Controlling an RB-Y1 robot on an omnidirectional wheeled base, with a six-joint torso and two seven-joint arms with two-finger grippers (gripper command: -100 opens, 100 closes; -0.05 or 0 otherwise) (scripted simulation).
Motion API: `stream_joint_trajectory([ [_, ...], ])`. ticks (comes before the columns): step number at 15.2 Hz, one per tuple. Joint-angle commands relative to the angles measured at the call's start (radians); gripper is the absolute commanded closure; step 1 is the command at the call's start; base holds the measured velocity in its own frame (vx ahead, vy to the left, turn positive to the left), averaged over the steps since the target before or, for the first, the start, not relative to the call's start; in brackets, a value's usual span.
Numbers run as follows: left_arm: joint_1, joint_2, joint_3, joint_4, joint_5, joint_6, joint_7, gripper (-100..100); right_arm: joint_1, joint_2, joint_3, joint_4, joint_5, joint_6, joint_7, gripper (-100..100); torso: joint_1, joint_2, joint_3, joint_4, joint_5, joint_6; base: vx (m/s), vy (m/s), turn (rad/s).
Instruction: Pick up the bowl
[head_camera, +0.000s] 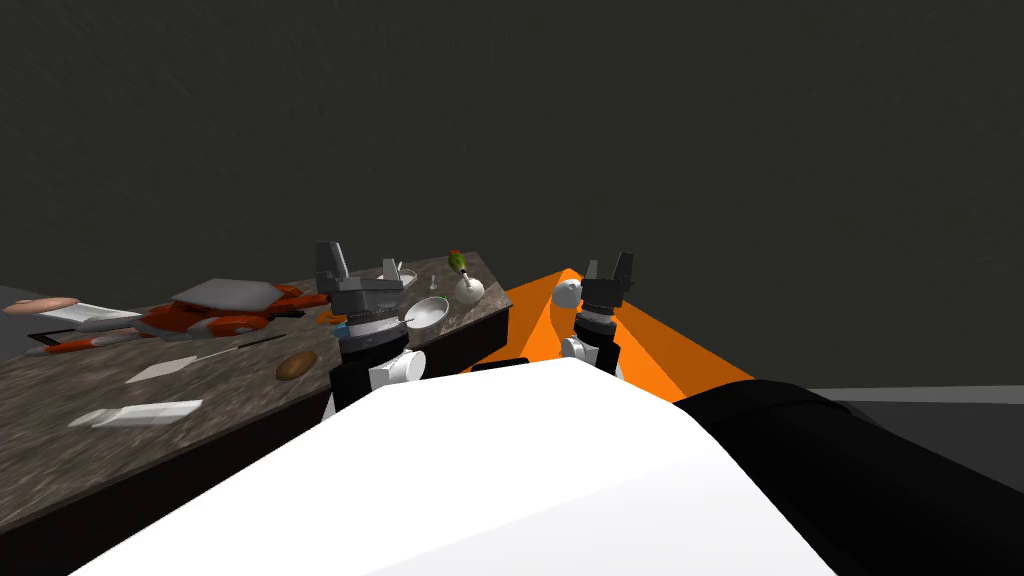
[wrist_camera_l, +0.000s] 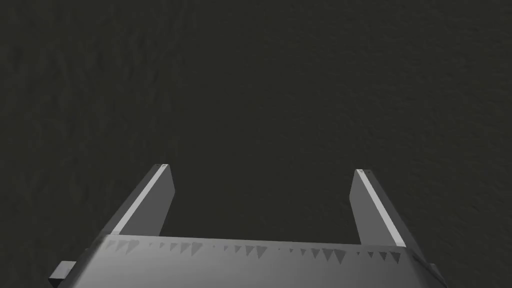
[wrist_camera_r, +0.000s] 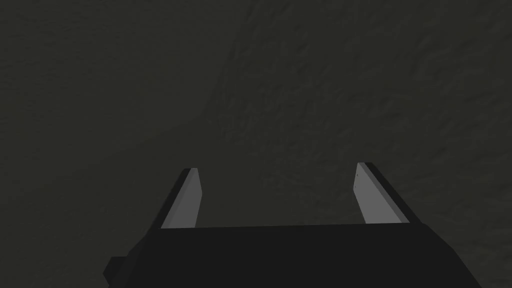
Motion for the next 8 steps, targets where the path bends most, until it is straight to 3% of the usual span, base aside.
stream_joint_trajectory([
  [1, -0.001, 0.033, 0.002, 0.001, 0.005, 0.016, 0.004, -100, 0.000, 0.000, 0.000, 0.000, 0.000, 0.000, 0.000, 0, 0.000, 0.000, 0.000, 0.000, 0.000, 0.000, 0.000, 0.000, 0.000],
  [3, -0.004, 0.081, 0.007, 0.003, 0.016, 0.053, 0.015, -100, 0.000, 0.000, 0.000, 0.000, 0.000, 0.000, 0.000, 0, 0.000, 0.000, 0.000, 0.000, 0.000, 0.000, -0.001, -0.007, -0.015],
  [4, -0.004, 0.081, 0.007, 0.003, 0.016, 0.053, 0.015, -100, 0.000, 0.000, 0.000, 0.000, 0.000, 0.000, 0.000, 0, 0.000, 0.000, 0.000, 0.000, 0.000, 0.000, -0.002, -0.008, -0.012],
  [6, -0.008, 0.130, 0.015, 0.006, 0.034, 0.103, 0.031, -100, 0.000, 0.000, 0.000, 0.000, 0.000, 0.000, 0.000, 0, 0.000, 0.000, 0.000, 0.000, 0.000, 0.000, -0.002, -0.011, -0.014],
  [7, -0.008, 0.130, 0.015, 0.006, 0.034, 0.111, 0.031, -100, 0.000, 0.000, 0.000, 0.000, 0.000, 0.000, 0.000, 0, 0.000, 0.000, 0.000, 0.000, 0.000, 0.000, -0.003, -0.014, -0.014],
  [8, -0.011, 0.153, 0.020, 0.007, 0.045, 0.137, 0.041, -100, 0.000, 0.000, 0.000, 0.000, 0.000, 0.000, 0.000, 0, -0.001, 0.000, 0.000, 0.000, 0.000, 0.000, -0.003, -0.013, -0.015],
])
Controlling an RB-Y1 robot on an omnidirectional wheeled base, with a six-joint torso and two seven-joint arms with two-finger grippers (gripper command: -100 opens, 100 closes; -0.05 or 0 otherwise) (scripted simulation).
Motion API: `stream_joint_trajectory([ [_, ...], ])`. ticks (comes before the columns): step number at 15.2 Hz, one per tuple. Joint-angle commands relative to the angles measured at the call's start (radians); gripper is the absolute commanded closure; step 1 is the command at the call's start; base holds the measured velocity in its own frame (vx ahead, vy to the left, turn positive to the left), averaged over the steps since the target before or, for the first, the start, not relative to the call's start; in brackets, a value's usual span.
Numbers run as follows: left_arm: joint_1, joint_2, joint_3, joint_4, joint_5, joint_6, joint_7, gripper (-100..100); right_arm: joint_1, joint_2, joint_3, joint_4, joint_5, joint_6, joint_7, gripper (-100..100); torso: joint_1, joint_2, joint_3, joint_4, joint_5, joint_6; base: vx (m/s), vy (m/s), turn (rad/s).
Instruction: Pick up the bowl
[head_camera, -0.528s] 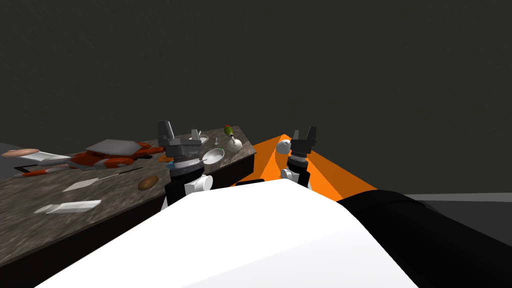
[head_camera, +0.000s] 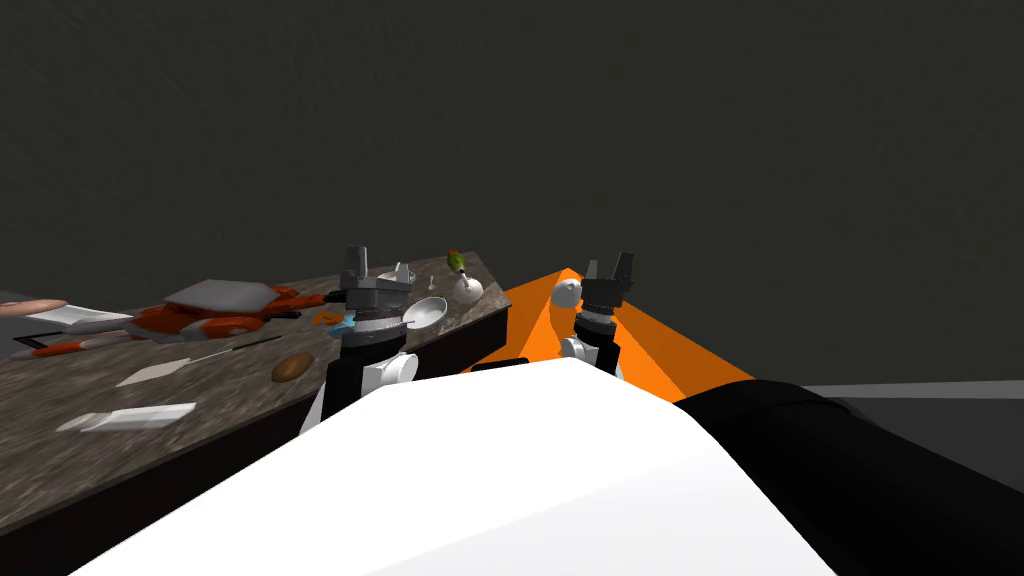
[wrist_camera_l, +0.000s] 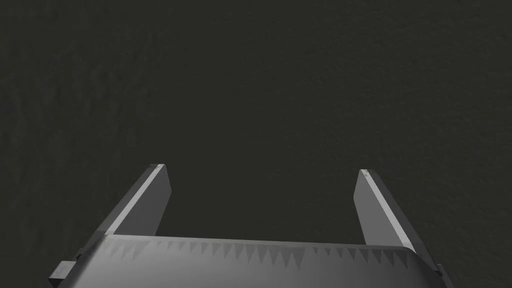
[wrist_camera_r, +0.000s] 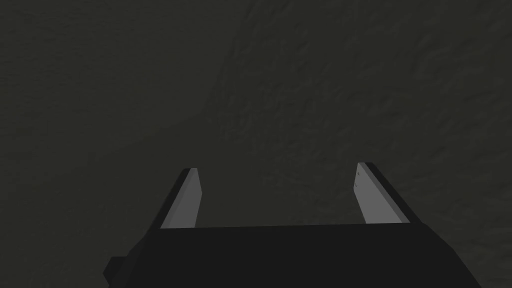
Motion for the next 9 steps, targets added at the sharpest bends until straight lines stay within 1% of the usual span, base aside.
stream_joint_trajectory([
  [1, -0.002, 0.021, 0.005, 0.000, 0.010, 0.039, 0.010, -100, 0.000, 0.000, 0.000, 0.000, 0.000, 0.000, 0.000, 0, 0.000, 0.000, 0.000, 0.000, 0.000, 0.000, -0.003, -0.010, -0.014],
  [2, -0.005, 0.044, 0.010, 0.002, 0.022, 0.068, 0.021, -100, 0.000, 0.000, 0.000, 0.000, 0.000, 0.000, 0.000, 0, 0.000, 0.000, 0.000, 0.000, 0.000, 0.000, -0.005, -0.011, -0.020],
  [3, -0.005, 0.044, 0.010, 0.002, 0.022, 0.078, 0.021, -100, 0.000, 0.000, 0.000, 0.000, 0.000, 0.000, 0.000, 0, 0.000, 0.000, 0.000, 0.000, 0.000, 0.000, -0.005, -0.011, -0.017],
  [4, -0.008, 0.067, 0.016, 0.004, 0.035, 0.107, 0.034, -100, 0.000, 0.000, 0.000, 0.000, 0.000, 0.000, 0.000, 0, 0.000, 0.000, 0.000, 0.000, 0.000, 0.000, -0.004, -0.013, -0.022],
  [5, -0.008, 0.067, 0.016, 0.004, 0.035, 0.121, 0.034, -100, 0.000, 0.000, 0.000, 0.000, 0.000, 0.000, 0.000, 0, 0.000, 0.000, 0.000, 0.000, 0.000, 0.000, -0.002, -0.013, -0.017],
  [6, -0.011, 0.089, 0.022, 0.006, 0.049, 0.147, 0.047, -100, 0.000, 0.000, 0.000, 0.000, 0.000, 0.000, 0.000, 0, 0.000, 0.000, 0.000, 0.000, 0.000, 0.000, -0.002, -0.016, -0.021],
  [7, -0.011, 0.089, 0.022, 0.006, 0.049, 0.167, 0.047, -100, 0.000, 0.000, 0.000, 0.000, 0.000, 0.000, 0.000, 0, 0.000, 0.000, 0.000, 0.000, 0.000, 0.000, -0.003, -0.015, -0.019],
  [8, -0.011, 0.089, 0.022, 0.006, 0.049, 0.168, 0.047, -100, 0.000, 0.000, 0.000, 0.000, 0.000, 0.000, 0.000, 0, 0.000, 0.000, 0.000, 0.000, 0.000, 0.000, -0.002, -0.010, -0.004],
  [9, -0.015, 0.111, 0.029, 0.009, 0.065, 0.204, 0.061, -100, 0.000, 0.000, 0.000, 0.000, 0.000, 0.000, 0.000, 0, 0.000, 0.000, 0.000, 0.000, 0.000, 0.000, -0.003, -0.013, -0.017],
])
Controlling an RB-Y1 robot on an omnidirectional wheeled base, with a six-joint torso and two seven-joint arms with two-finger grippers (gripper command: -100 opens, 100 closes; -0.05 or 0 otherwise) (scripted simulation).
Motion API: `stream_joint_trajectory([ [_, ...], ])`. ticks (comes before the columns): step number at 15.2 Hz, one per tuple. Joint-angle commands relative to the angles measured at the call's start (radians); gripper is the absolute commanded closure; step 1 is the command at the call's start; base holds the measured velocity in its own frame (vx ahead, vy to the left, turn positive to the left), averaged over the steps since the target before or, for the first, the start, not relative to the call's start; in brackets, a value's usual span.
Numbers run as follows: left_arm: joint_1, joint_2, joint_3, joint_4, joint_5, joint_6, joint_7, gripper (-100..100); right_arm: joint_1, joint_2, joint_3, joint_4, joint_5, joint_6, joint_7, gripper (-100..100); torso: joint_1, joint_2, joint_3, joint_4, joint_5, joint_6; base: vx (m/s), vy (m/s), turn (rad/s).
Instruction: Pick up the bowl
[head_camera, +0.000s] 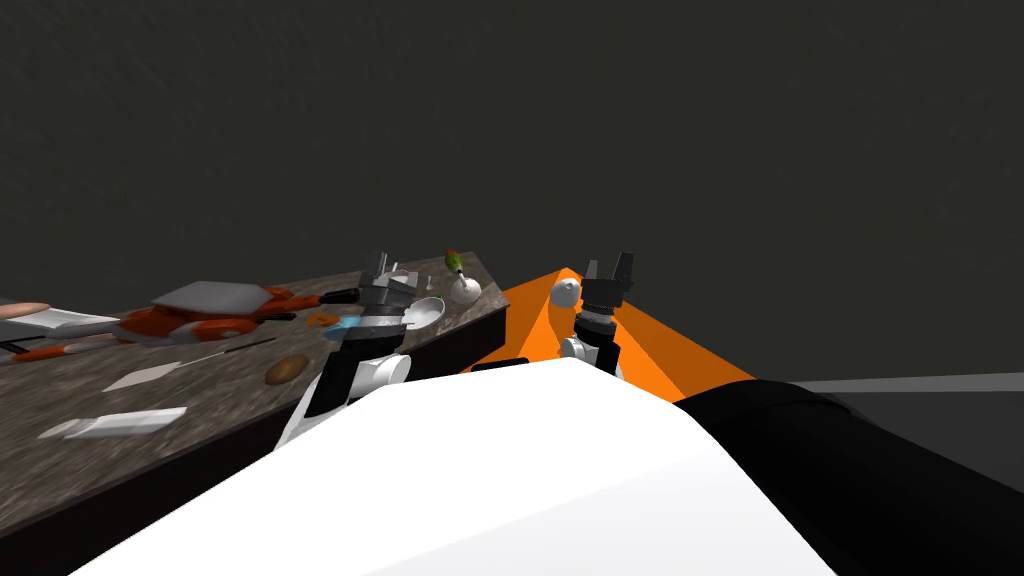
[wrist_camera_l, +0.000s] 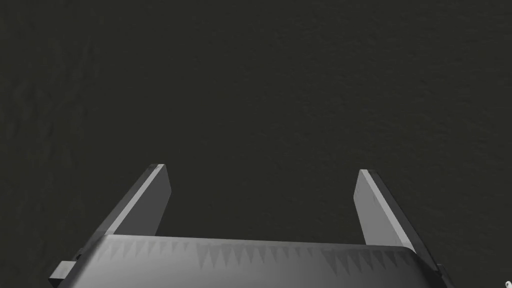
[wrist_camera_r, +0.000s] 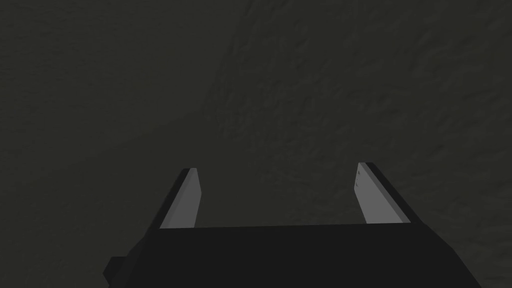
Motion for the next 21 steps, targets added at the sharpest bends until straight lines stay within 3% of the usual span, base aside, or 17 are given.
stream_joint_trajectory([
  [1, -0.004, 0.016, 0.005, 0.004, 0.011, 0.045, 0.011, -100, 0.000, 0.000, 0.000, 0.000, 0.000, 0.000, 0.000, 0, 0.000, 0.000, 0.000, 0.000, 0.000, 0.000, -0.003, -0.015, -0.015],
  [2, -0.008, 0.037, 0.012, 0.006, 0.028, 0.069, 0.026, -100, 0.000, 0.000, 0.000, 0.000, 0.000, 0.000, 0.000, 0, 0.000, 0.000, 0.000, 0.000, 0.000, 0.000, -0.003, -0.017, -0.030],
  [4, -0.008, 0.037, 0.012, 0.006, 0.028, 0.098, 0.026, -100, 0.000, 0.000, 0.000, 0.000, 0.000, 0.000, 0.000, 0, 0.000, 0.000, 0.000, 0.000, 0.000, 0.000, -0.003, -0.014, -0.014],
  [5, -0.012, 0.059, 0.020, 0.009, 0.045, 0.127, 0.042, -100, 0.000, 0.000, 0.000, 0.000, 0.000, 0.000, 0.000, 0, 0.000, 0.000, 0.000, 0.000, 0.000, 0.000, -0.003, -0.015, -0.018],
  [7, -0.012, 0.059, 0.020, 0.009, 0.045, 0.154, 0.042, -100, 0.000, 0.000, 0.000, 0.000, 0.000, 0.000, 0.000, 0, 0.000, 0.000, 0.000, 0.000, 0.000, 0.000, -0.002, -0.014, -0.015],
  [8, -0.016, 0.079, 0.028, 0.011, 0.063, 0.183, 0.058, -100, 0.000, 0.000, 0.000, 0.000, 0.000, 0.000, 0.000, 0, 0.000, 0.000, 0.000, 0.000, 0.000, 0.000, -0.002, -0.013, -0.017],
  [10, -0.016, 0.079, 0.028, 0.011, 0.063, 0.212, 0.058, -100, 0.000, 0.000, 0.000, 0.000, 0.000, 0.000, 0.000, 0, 0.000, 0.000, 0.000, 0.000, 0.000, 0.000, -0.003, -0.012, -0.014],
  [11, -0.021, 0.100, 0.036, 0.014, 0.081, 0.239, 0.076, -100, 0.000, 0.000, 0.000, 0.000, 0.000, 0.000, 0.000, 0, 0.000, 0.000, 0.000, 0.000, 0.000, 0.000, -0.003, -0.015, -0.023],
  [21, -0.035, 0.157, 0.062, 0.023, 0.140, 0.445, 0.130, -100, 0.000, 0.000, 0.000, 0.000, 0.000, 0.000, 0.000, 0, 0.000, 0.000, 0.000, 0.000, 0.000, 0.000, -0.003, -0.015, -0.018],
])
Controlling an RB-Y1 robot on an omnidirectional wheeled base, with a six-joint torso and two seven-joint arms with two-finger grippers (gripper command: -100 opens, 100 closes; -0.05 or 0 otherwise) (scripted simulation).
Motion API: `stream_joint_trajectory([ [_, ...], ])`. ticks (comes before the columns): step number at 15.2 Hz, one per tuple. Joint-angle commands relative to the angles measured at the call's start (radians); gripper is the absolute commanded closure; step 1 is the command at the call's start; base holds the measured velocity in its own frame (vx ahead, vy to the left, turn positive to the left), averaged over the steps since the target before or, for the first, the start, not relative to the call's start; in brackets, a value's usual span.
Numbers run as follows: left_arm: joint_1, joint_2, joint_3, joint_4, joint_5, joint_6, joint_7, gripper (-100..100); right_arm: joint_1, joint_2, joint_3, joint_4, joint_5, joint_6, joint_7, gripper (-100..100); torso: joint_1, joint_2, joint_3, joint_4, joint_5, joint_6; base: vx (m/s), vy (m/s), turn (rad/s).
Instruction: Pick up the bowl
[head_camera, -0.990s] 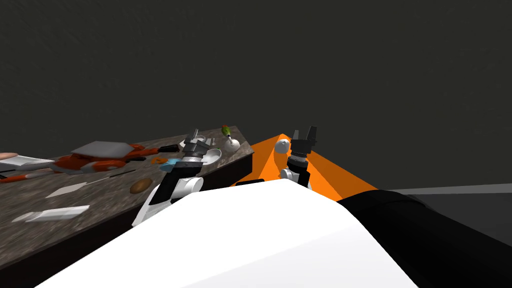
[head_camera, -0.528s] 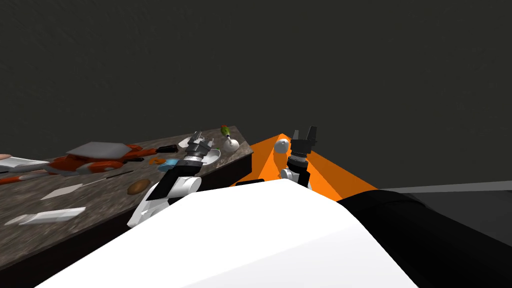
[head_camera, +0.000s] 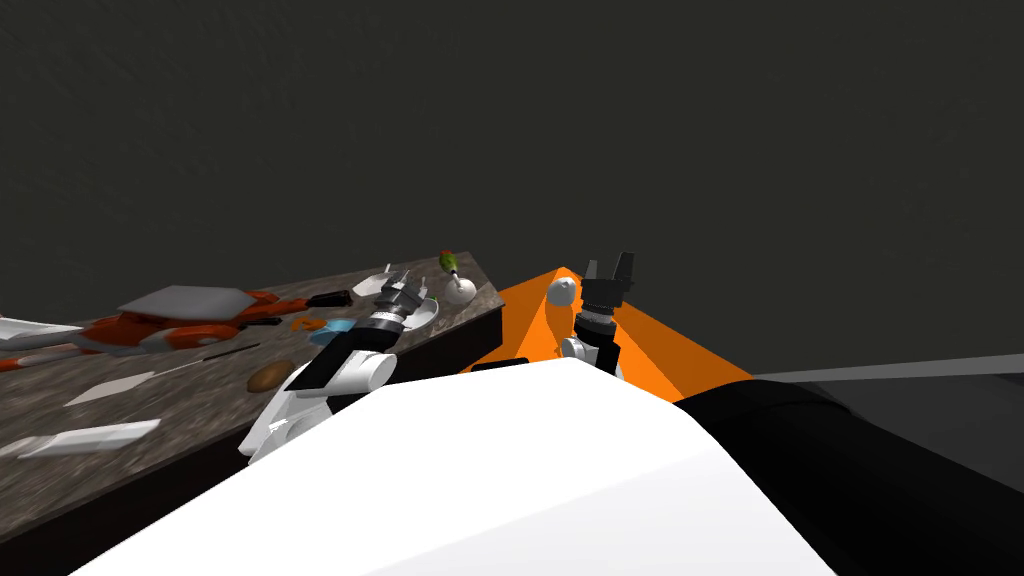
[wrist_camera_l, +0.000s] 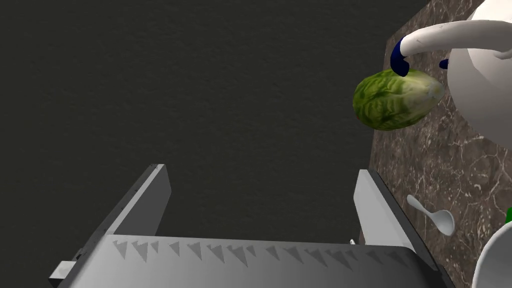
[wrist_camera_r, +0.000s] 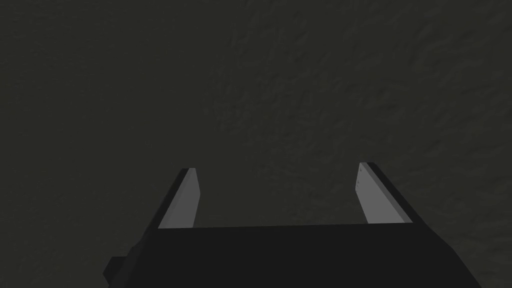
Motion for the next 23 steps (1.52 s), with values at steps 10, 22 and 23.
stream_joint_trajectory([
  [10, -0.017, 0.060, 0.030, 0.015, 0.069, 0.224, 0.064, -100, 0.000, 0.000, 0.000, 0.000, 0.000, 0.000, 0.000, 0, 0.000, 0.000, 0.000, 0.000, 0.000, 0.000, -0.002, -0.013, -0.017],
  [22, -0.032, 0.107, 0.058, 0.025, 0.130, 0.450, 0.122, -100, 0.000, 0.000, 0.000, 0.000, 0.000, 0.000, 0.000, 0, 0.000, 0.000, 0.000, 0.000, 0.000, 0.000, 0.001, -0.011, -0.014],
  [23, -0.037, 0.122, 0.068, 0.028, 0.150, 0.487, 0.141, -100, 0.000, 0.000, 0.000, 0.000, 0.000, 0.000, 0.000, 0, 0.000, 0.000, 0.000, 0.000, 0.000, 0.000, 0.003, -0.009, -0.015],
])
